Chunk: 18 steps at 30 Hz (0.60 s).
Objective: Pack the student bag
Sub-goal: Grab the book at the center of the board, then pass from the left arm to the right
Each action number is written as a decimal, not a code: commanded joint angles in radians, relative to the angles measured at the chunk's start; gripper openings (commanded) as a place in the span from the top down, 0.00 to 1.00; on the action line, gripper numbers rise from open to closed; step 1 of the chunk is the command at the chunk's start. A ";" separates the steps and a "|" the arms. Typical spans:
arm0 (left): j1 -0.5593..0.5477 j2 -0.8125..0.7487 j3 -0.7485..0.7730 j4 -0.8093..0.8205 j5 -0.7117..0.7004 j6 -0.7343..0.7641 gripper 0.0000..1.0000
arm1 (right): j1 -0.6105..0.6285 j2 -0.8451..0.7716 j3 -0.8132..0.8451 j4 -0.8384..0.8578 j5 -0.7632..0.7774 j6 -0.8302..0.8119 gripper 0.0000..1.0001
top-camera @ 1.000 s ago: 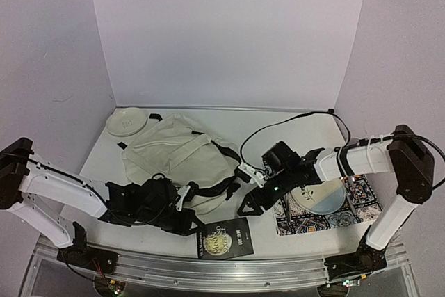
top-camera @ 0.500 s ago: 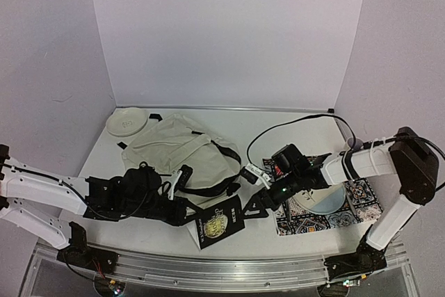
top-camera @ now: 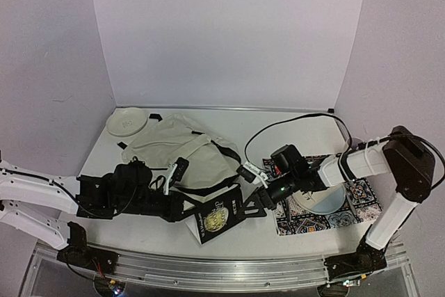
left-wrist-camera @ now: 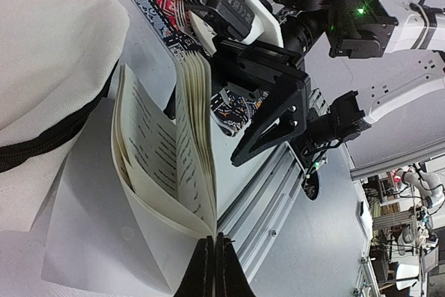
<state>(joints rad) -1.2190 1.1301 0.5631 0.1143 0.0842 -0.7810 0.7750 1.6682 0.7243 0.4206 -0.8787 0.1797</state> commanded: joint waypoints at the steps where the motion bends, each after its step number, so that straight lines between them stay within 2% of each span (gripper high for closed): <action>1: -0.004 -0.008 0.070 0.043 0.029 0.039 1.00 | 0.008 -0.014 0.061 0.037 -0.106 -0.026 0.08; 9: -0.003 0.034 0.137 0.044 0.051 0.067 1.00 | 0.011 -0.087 0.095 0.037 -0.184 -0.048 0.13; 18: -0.005 0.063 0.145 0.057 0.046 0.063 1.00 | 0.011 -0.177 0.095 0.036 -0.237 -0.054 0.18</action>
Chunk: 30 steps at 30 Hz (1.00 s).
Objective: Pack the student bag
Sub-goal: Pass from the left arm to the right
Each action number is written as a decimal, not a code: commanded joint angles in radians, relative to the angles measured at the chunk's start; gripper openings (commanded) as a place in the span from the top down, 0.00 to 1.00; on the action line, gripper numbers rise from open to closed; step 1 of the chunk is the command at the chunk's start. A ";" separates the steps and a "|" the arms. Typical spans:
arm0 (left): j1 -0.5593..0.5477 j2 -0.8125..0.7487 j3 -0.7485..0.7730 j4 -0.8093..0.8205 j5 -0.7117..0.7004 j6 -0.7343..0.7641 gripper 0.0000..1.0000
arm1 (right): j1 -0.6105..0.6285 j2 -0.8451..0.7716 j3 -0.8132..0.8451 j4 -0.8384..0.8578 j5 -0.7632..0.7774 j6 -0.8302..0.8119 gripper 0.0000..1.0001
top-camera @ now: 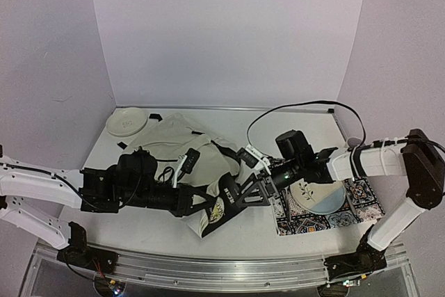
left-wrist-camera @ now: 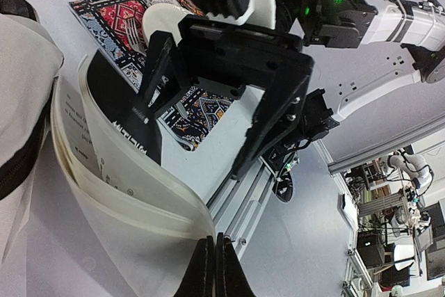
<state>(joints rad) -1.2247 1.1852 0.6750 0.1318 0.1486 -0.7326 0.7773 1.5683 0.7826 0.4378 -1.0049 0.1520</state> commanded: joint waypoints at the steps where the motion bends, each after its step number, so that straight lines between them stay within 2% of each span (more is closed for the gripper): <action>1: 0.002 0.003 0.030 0.041 -0.020 0.015 1.00 | 0.009 -0.084 0.037 0.018 -0.114 -0.027 0.18; 6: 0.002 -0.026 0.017 0.041 -0.026 0.016 1.00 | 0.010 -0.079 0.045 0.014 -0.101 -0.028 0.23; 12: 0.003 -0.067 -0.007 0.041 -0.031 0.013 1.00 | 0.009 -0.025 0.069 0.004 -0.074 -0.019 0.42; 14: 0.003 -0.087 -0.015 0.041 -0.032 0.013 1.00 | 0.009 -0.020 0.078 -0.008 -0.055 -0.023 0.52; 17: 0.002 -0.125 -0.038 0.041 -0.040 0.014 1.00 | 0.005 -0.014 0.083 -0.033 -0.020 -0.031 0.57; 23: 0.002 -0.189 -0.058 0.041 -0.041 0.012 1.00 | -0.012 0.010 0.073 -0.058 0.024 -0.037 0.56; 30: 0.002 -0.214 -0.040 0.044 -0.024 0.032 1.00 | -0.015 0.035 0.088 -0.059 -0.003 -0.046 0.34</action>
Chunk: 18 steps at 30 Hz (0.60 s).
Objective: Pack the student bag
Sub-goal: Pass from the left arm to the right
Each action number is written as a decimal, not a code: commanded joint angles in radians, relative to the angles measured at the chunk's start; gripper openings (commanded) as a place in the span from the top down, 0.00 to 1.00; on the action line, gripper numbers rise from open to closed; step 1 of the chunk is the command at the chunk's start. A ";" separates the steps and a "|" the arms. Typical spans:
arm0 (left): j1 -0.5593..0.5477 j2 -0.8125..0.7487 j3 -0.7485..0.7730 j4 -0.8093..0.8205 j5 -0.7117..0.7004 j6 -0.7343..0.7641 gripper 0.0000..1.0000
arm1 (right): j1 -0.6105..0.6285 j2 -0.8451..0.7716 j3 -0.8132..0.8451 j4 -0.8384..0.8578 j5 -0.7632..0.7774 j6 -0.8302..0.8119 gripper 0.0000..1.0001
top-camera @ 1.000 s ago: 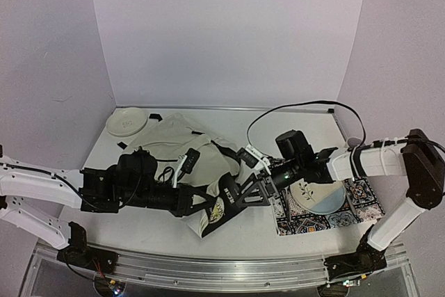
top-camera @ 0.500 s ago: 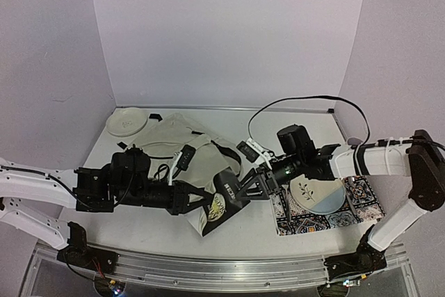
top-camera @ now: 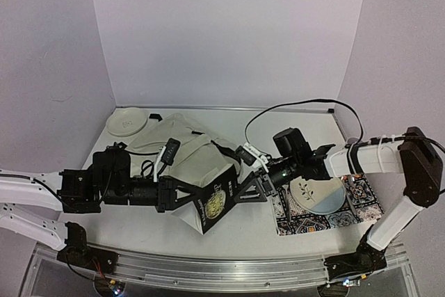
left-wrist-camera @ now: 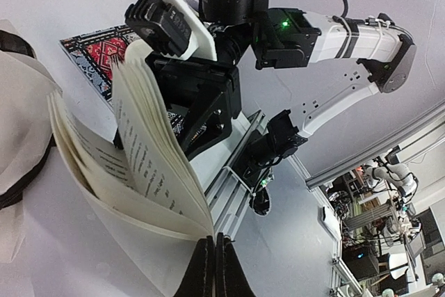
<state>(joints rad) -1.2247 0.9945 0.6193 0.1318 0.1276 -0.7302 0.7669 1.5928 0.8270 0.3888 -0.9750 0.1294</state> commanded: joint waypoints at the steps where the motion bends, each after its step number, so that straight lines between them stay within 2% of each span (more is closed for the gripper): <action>1: 0.001 -0.022 0.020 0.046 0.003 0.032 1.00 | -0.006 0.011 0.047 -0.010 -0.049 -0.029 0.31; 7: 0.002 -0.004 0.037 0.065 0.033 0.044 1.00 | -0.005 0.027 0.075 -0.011 -0.114 -0.057 0.20; 12: 0.001 0.014 0.037 0.092 0.060 0.041 1.00 | -0.006 0.035 0.086 -0.014 -0.110 -0.080 0.20; 18: 0.002 0.004 0.016 0.096 0.073 0.027 1.00 | -0.041 0.002 0.069 -0.039 -0.036 -0.156 0.19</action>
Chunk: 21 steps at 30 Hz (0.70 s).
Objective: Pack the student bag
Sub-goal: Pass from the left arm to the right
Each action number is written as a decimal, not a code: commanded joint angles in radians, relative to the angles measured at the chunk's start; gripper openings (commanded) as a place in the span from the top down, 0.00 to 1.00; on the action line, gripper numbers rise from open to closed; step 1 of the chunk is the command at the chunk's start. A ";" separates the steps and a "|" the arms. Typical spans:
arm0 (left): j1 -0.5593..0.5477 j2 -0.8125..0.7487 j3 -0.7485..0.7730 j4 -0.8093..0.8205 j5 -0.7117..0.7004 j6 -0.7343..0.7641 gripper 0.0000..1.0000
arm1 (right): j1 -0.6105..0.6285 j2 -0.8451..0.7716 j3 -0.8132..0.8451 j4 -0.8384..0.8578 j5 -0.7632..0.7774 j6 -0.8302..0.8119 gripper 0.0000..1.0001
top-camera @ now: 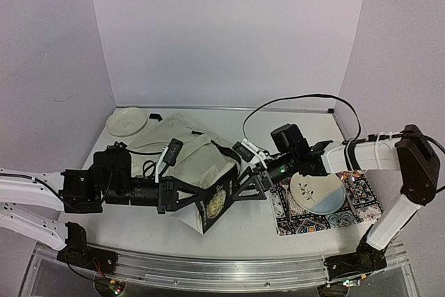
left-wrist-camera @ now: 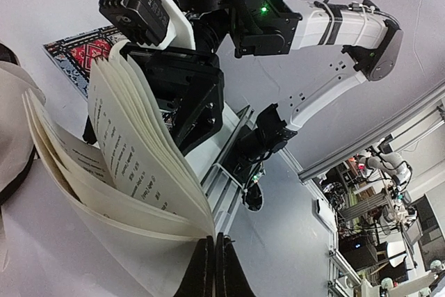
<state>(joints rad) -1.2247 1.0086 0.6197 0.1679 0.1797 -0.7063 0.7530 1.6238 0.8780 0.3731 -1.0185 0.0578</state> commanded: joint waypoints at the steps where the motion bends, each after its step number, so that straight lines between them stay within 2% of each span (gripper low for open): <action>1: 0.002 -0.013 0.009 0.060 0.022 0.000 1.00 | -0.030 -0.040 0.013 -0.026 0.010 -0.109 0.18; 5: 0.002 -0.014 -0.001 0.060 0.034 -0.004 1.00 | -0.032 -0.071 0.024 -0.075 -0.004 -0.203 0.16; 10: 0.001 0.012 0.012 0.059 0.051 0.009 1.00 | -0.032 -0.105 0.041 -0.139 -0.109 -0.297 0.16; 21: 0.002 0.056 0.032 0.059 0.073 0.027 1.00 | -0.030 -0.130 0.061 -0.231 -0.201 -0.366 0.20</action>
<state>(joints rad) -1.2247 1.0576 0.6193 0.1764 0.2405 -0.7029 0.7185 1.5177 0.8913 0.2082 -1.1304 -0.2633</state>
